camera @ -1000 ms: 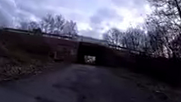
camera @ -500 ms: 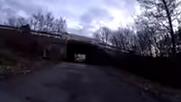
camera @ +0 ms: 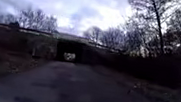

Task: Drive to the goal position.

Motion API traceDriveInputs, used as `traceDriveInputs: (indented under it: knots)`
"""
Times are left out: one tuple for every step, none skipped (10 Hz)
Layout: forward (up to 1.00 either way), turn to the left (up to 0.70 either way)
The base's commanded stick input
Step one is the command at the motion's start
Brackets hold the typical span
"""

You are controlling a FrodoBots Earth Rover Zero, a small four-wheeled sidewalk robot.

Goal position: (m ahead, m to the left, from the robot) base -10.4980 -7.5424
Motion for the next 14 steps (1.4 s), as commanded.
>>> traceDriveInputs:
  knots:
    - [0.00, -0.70]
    - [0.00, -0.70]
    - [0.00, -0.70]
    - [0.00, -0.70]
    - [0.00, -0.70]
    - [0.00, -0.70]
    - [0.00, -0.70]
    - [0.00, -0.70]
    - [0.00, -0.70]
    - [0.00, -0.70]
    - [0.00, -0.70]
    - [0.00, -0.70]
    - [0.00, -0.70]
    - [0.00, -0.70]
